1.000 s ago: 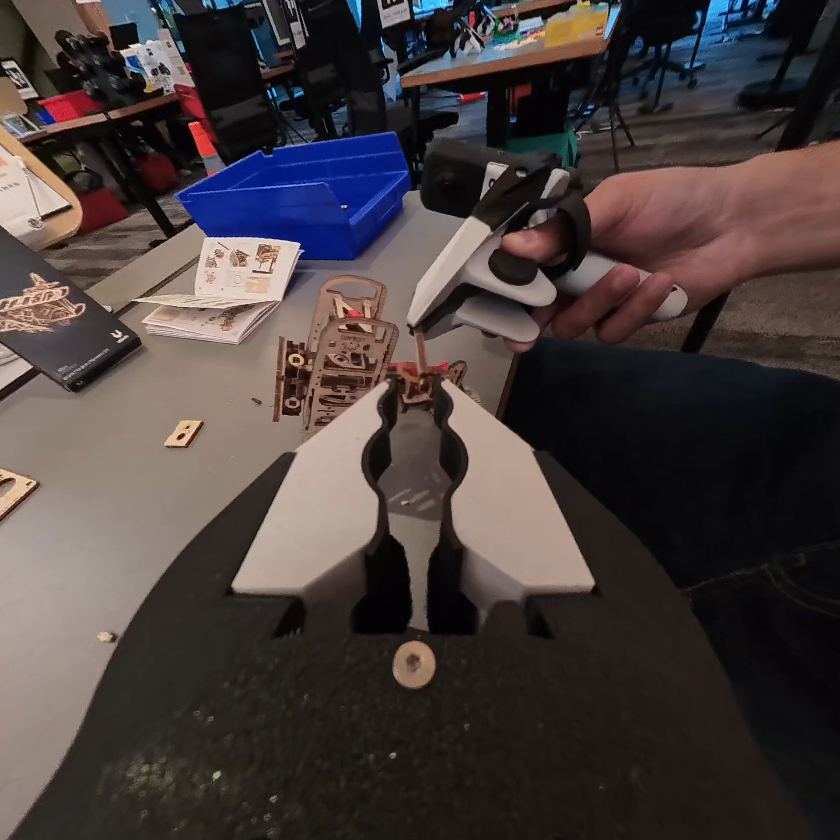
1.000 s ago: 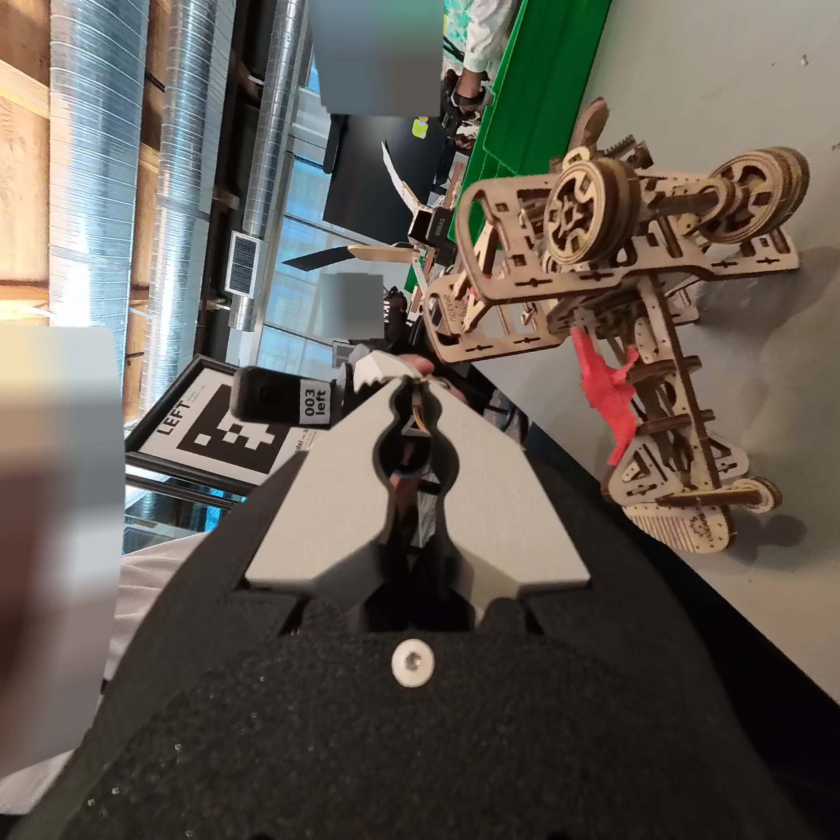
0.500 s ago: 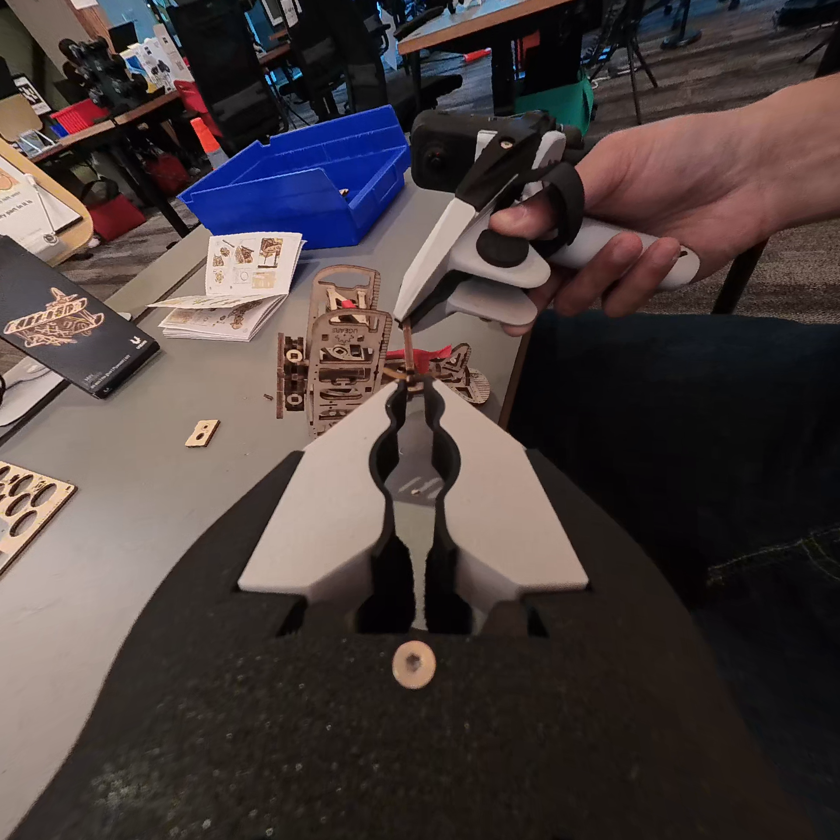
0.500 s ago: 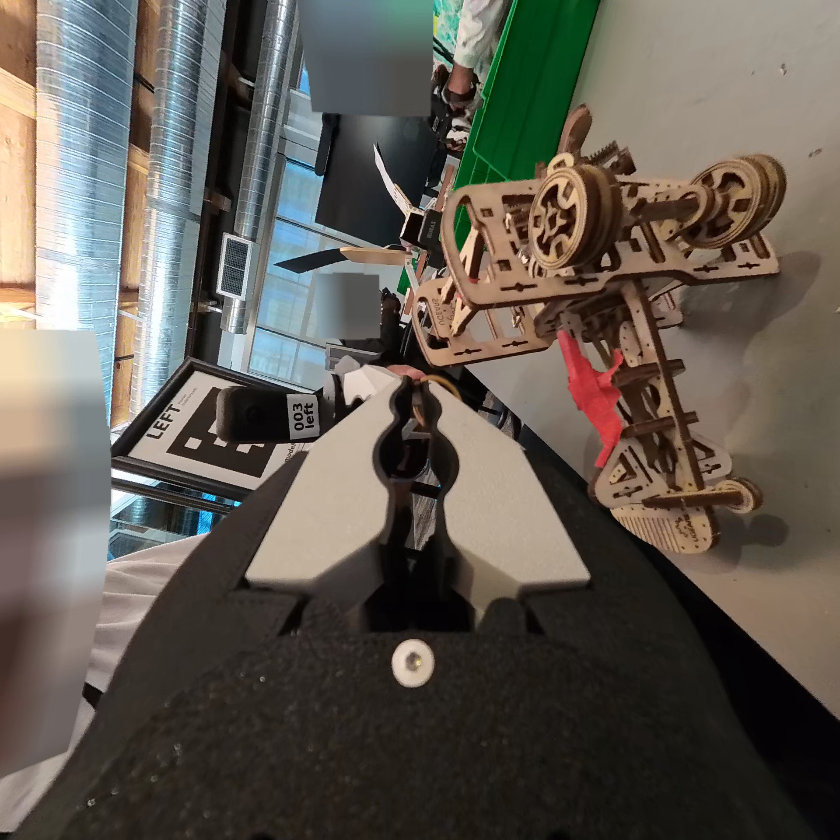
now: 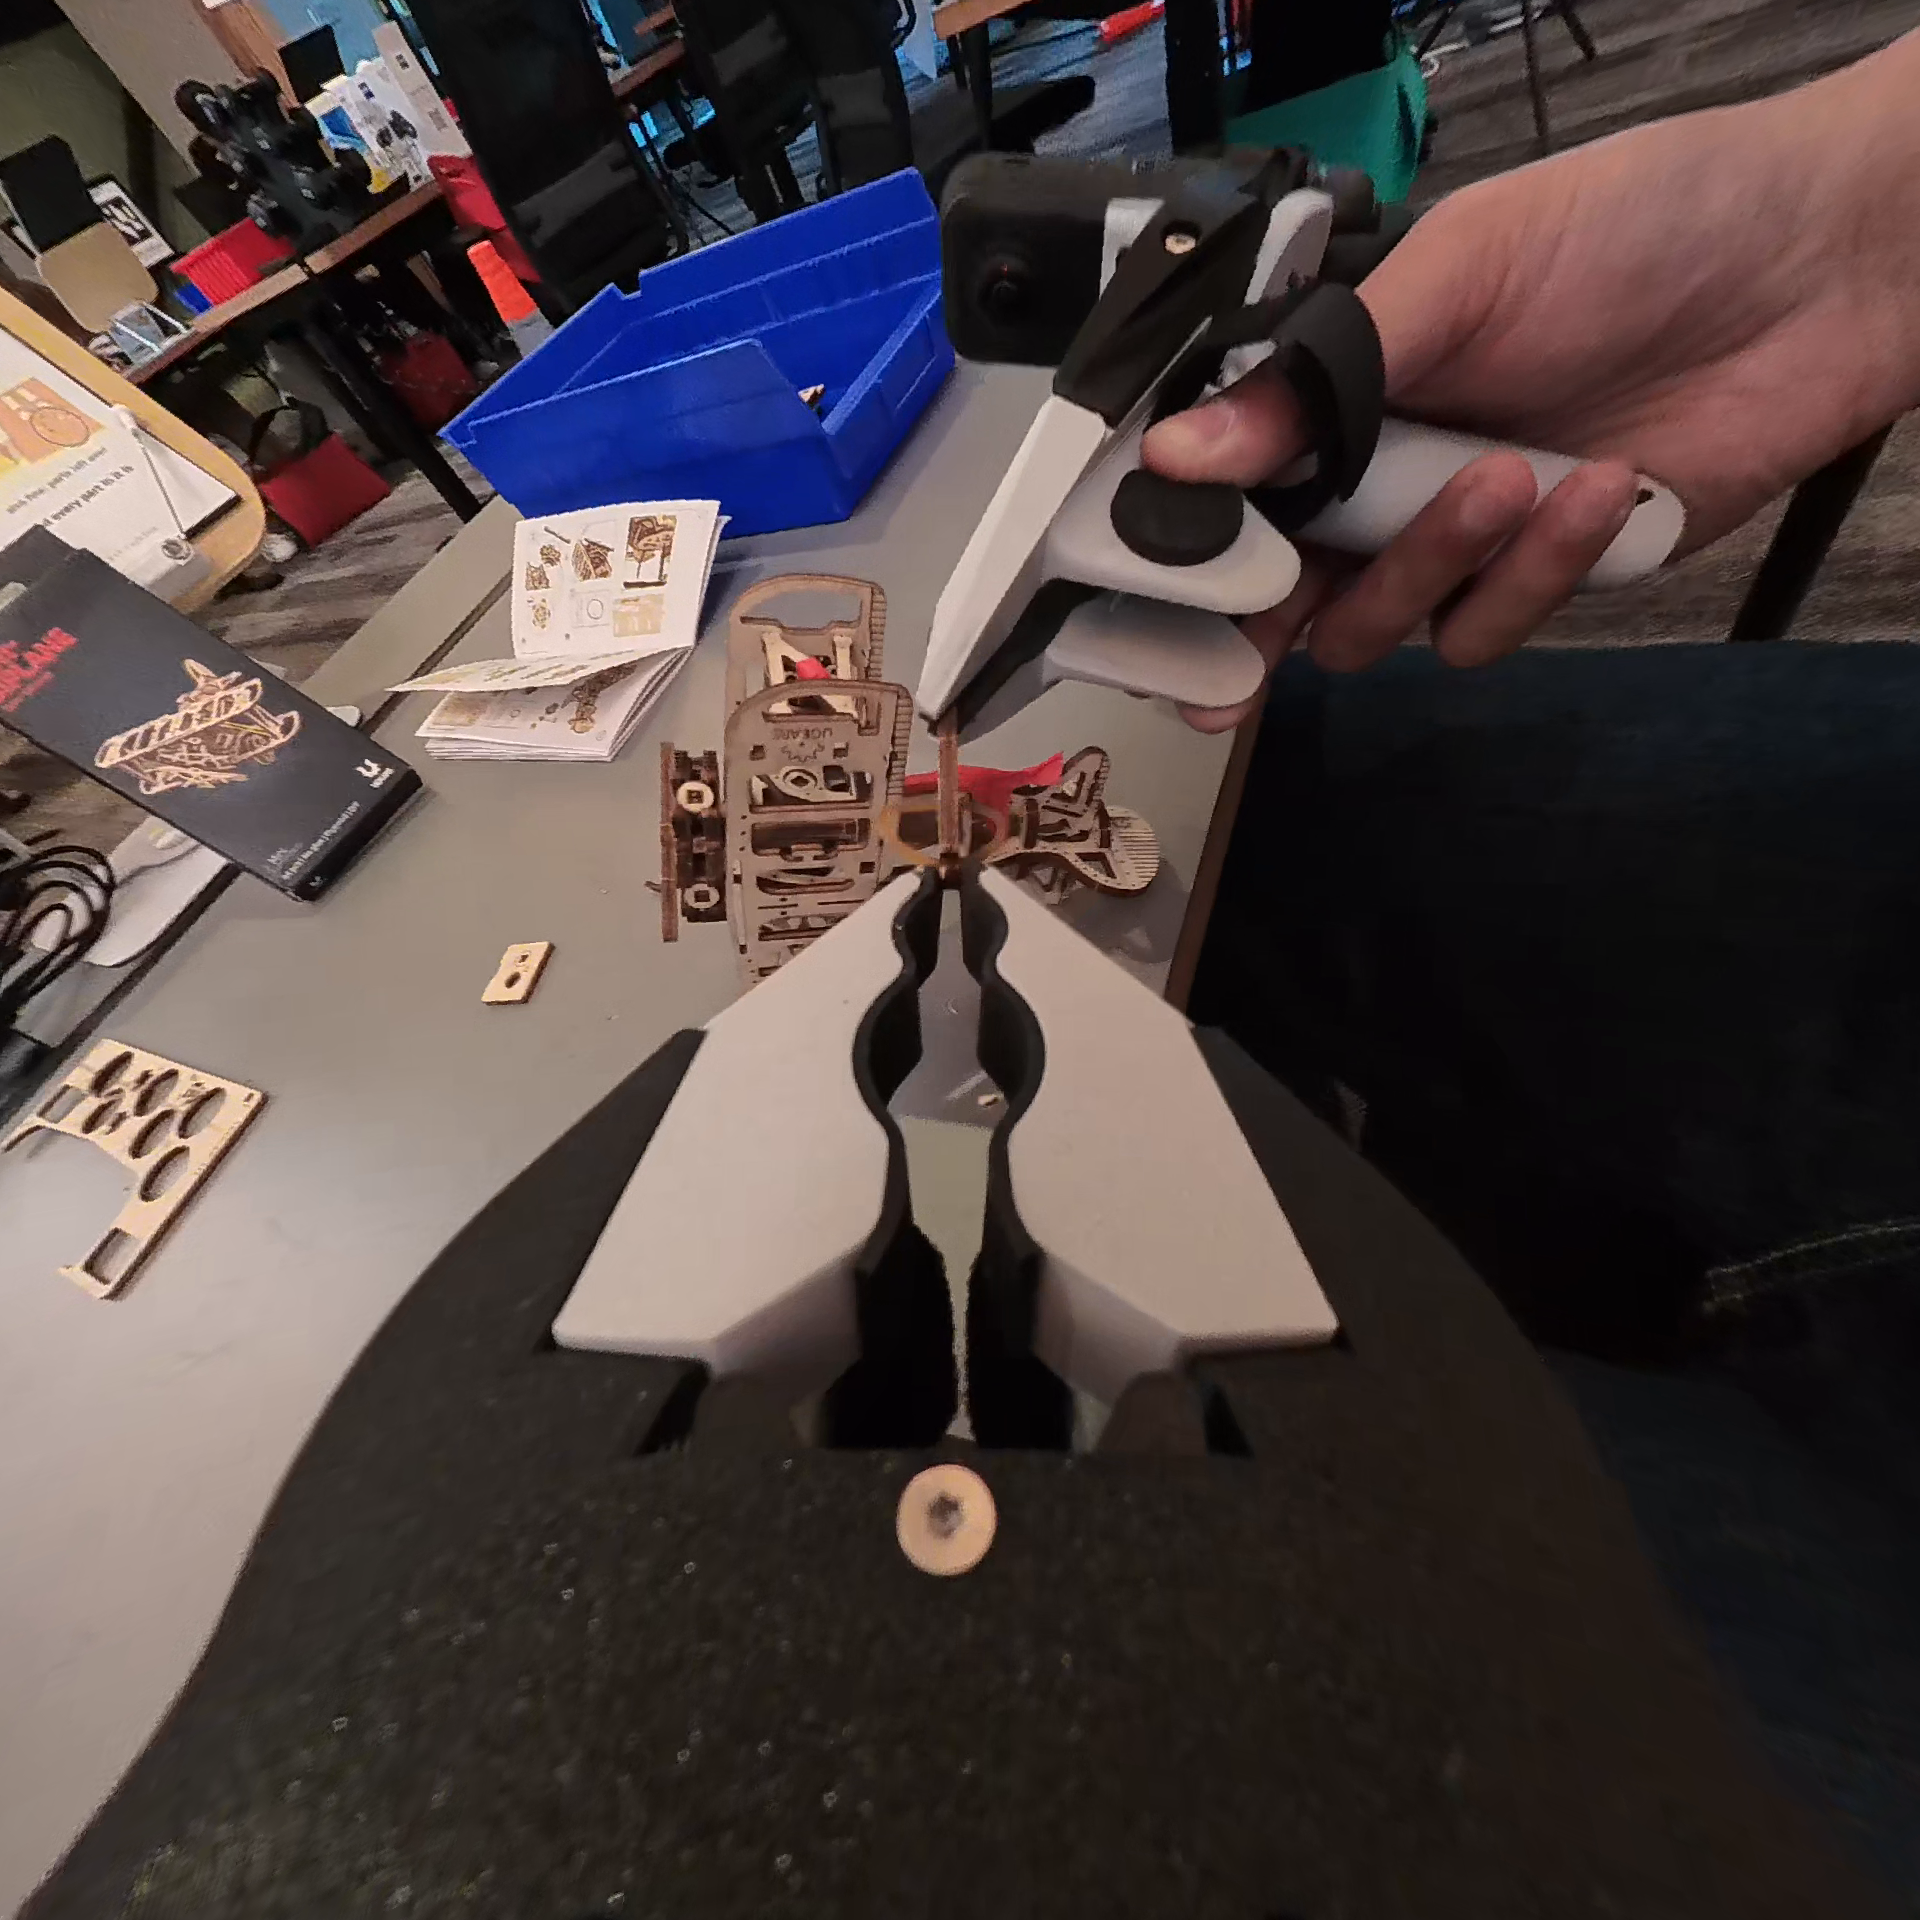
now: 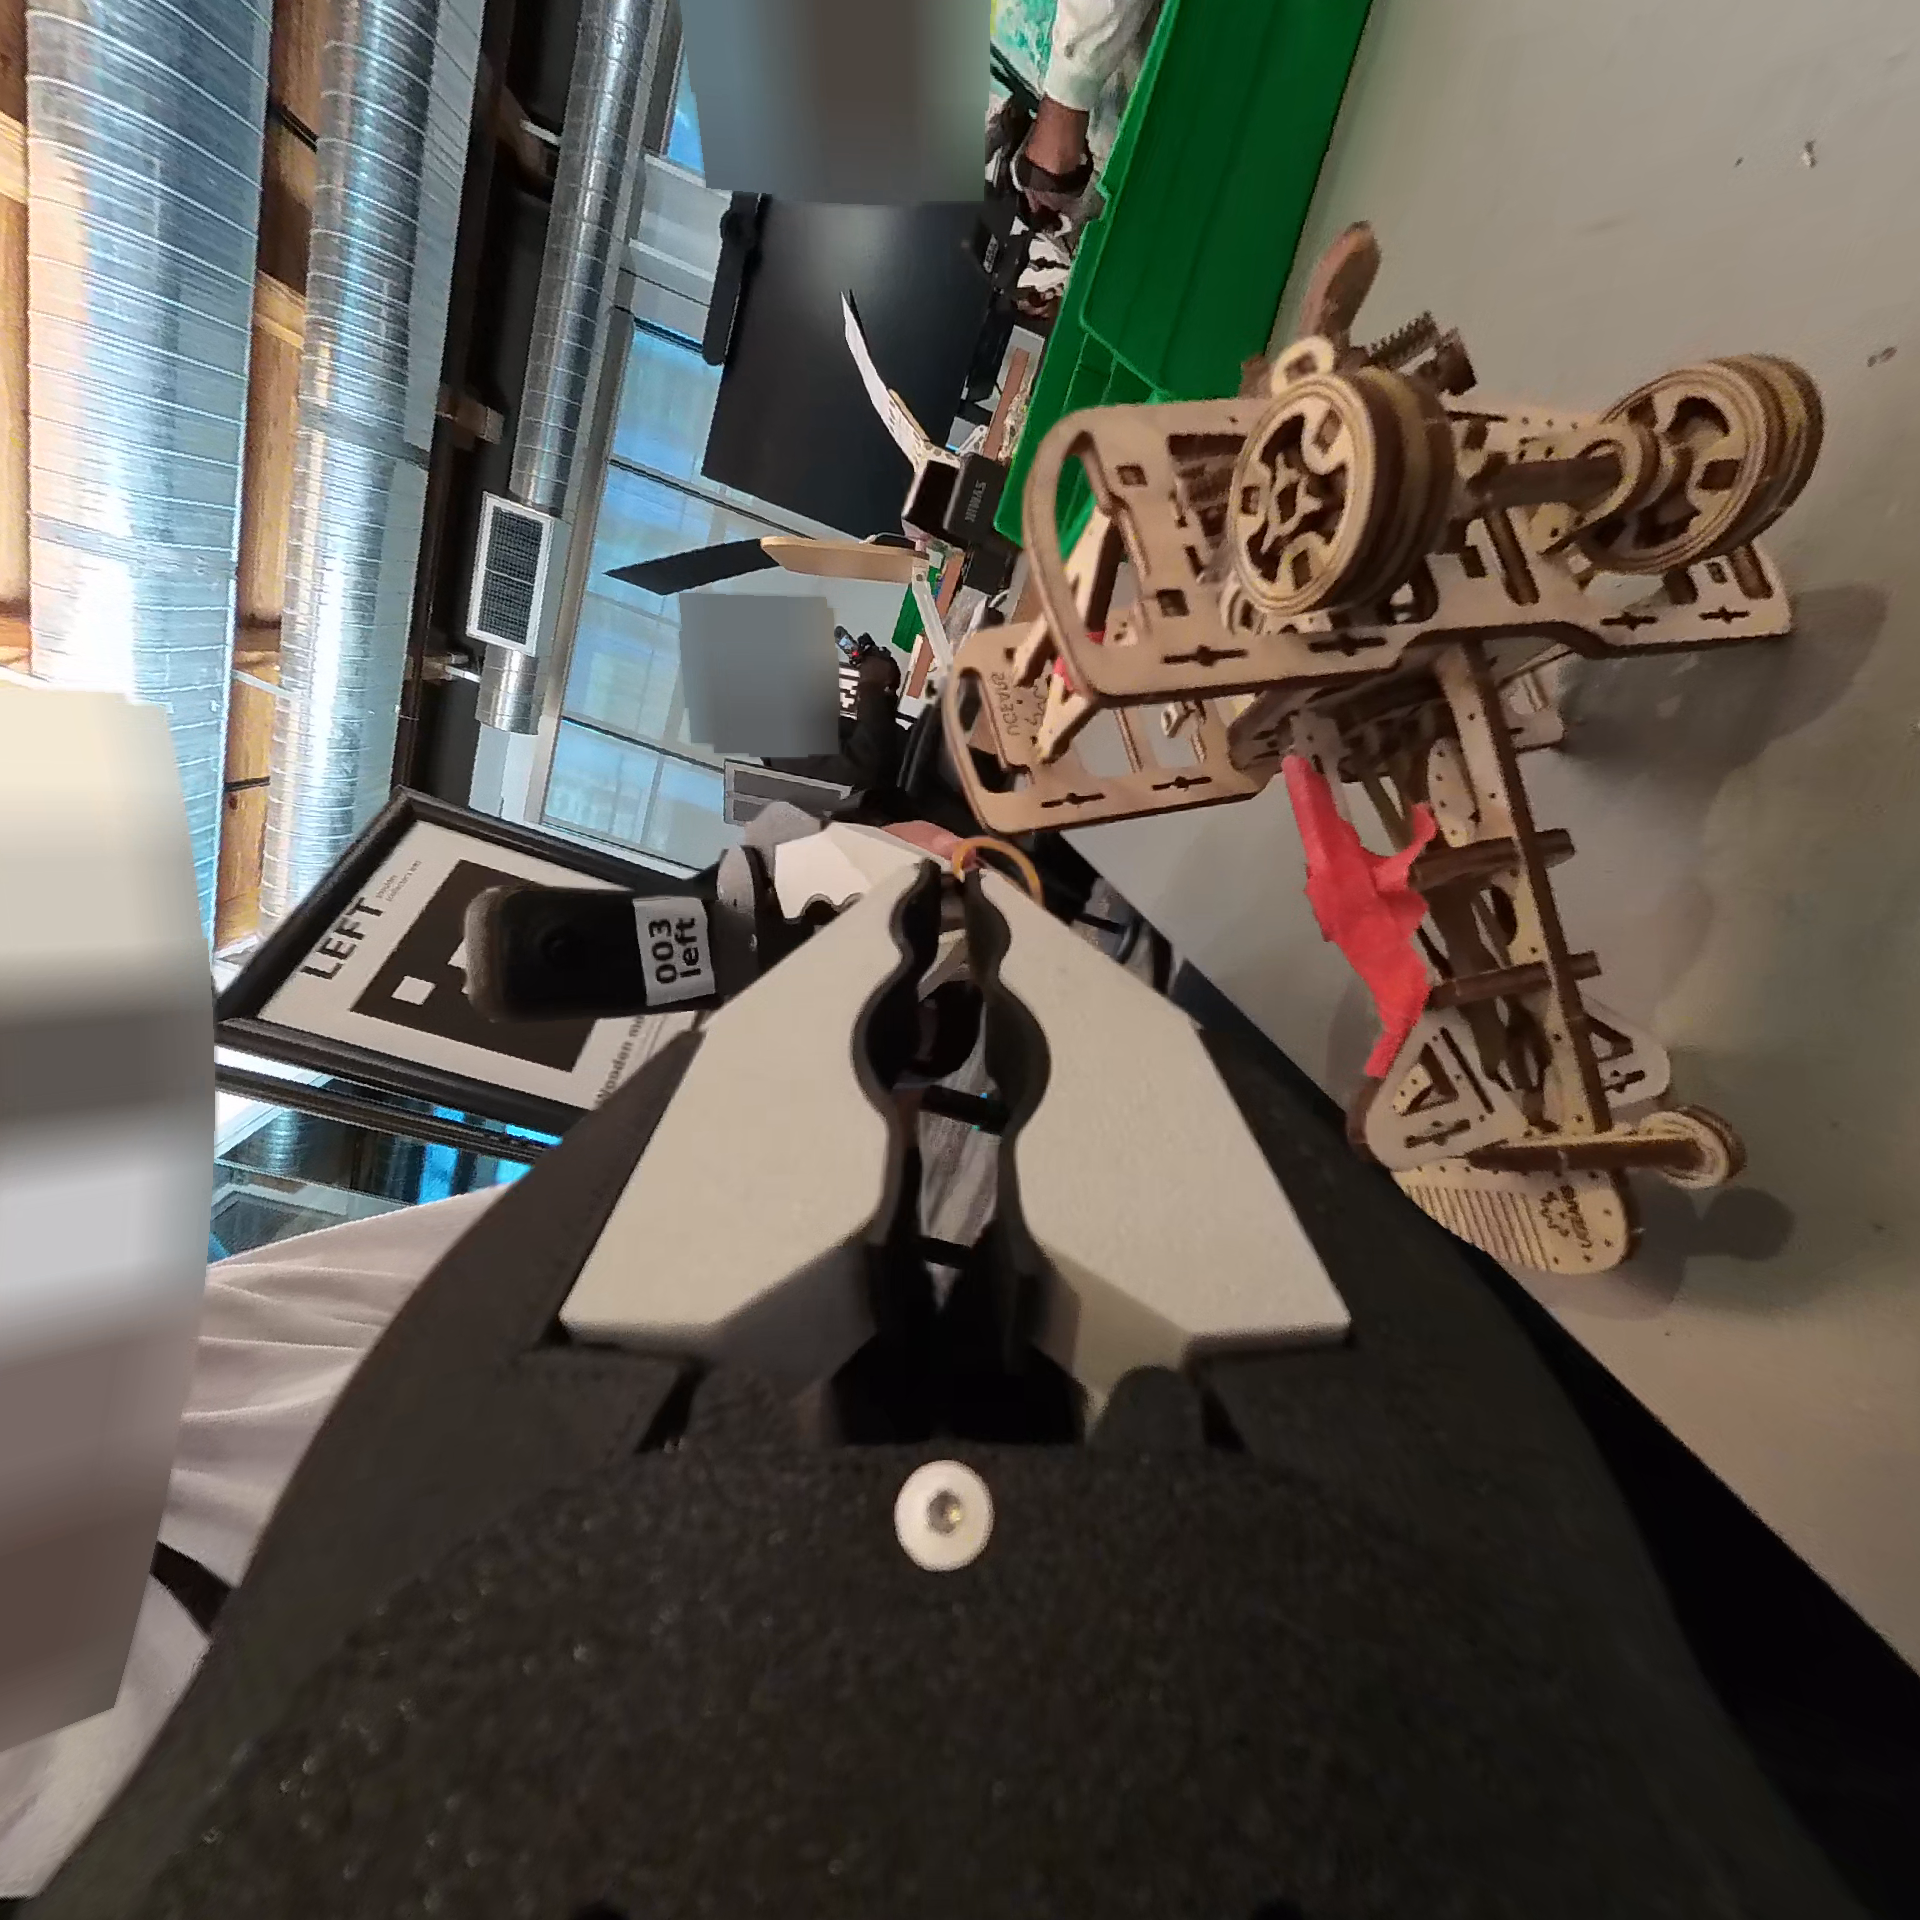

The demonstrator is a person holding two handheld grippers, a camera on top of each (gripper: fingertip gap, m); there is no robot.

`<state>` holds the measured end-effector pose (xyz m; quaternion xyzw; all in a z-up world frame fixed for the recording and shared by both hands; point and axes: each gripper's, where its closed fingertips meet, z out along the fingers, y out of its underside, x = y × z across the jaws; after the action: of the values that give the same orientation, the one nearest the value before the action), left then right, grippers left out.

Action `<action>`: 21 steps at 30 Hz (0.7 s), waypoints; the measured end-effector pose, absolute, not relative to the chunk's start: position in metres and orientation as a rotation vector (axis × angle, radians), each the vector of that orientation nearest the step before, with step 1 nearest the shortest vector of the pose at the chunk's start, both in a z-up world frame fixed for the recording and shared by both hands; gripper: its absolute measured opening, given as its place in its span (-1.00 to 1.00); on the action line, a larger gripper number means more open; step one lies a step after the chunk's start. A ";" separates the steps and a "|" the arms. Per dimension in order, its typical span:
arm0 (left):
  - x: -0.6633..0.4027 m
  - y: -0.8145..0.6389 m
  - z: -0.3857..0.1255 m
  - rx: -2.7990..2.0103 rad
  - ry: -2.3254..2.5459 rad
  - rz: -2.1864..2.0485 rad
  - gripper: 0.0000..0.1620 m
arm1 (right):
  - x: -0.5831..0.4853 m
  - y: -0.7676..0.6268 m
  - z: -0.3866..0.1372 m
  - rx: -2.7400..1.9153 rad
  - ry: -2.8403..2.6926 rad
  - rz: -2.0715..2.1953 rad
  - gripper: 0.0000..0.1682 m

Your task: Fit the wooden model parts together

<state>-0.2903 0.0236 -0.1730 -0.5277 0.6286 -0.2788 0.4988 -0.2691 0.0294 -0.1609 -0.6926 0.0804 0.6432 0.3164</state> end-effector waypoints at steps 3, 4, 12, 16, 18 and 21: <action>-0.290 0.025 -0.171 -1.255 1.514 -0.654 -0.99 | -0.269 0.029 -0.160 -1.843 0.154 1.638 -0.96; -0.290 0.026 -0.171 -1.257 1.510 -0.648 -0.99 | -0.269 0.029 -0.159 -1.845 0.132 1.619 -0.89; -0.301 0.045 -0.183 -1.310 1.542 -0.575 -1.00 | -0.249 0.021 -0.134 -1.720 -0.115 1.379 -0.65; -0.303 0.059 -0.187 -1.369 1.539 -0.569 -0.99 | -0.215 0.023 -0.125 -1.696 -0.199 1.185 -0.65; -0.301 0.061 -0.188 -1.380 1.549 -0.571 -1.00 | -0.199 0.027 -0.124 -1.684 -0.176 1.143 -0.66; -0.298 0.062 -0.188 -1.370 1.571 -0.551 -1.00 | -0.187 0.030 -0.122 -1.669 -0.116 1.180 -0.66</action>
<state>-0.2985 0.0619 -0.1881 -0.5597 0.6420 -0.2251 0.4732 -0.1869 0.0302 -0.1221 -0.6962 -0.0485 0.4921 0.5203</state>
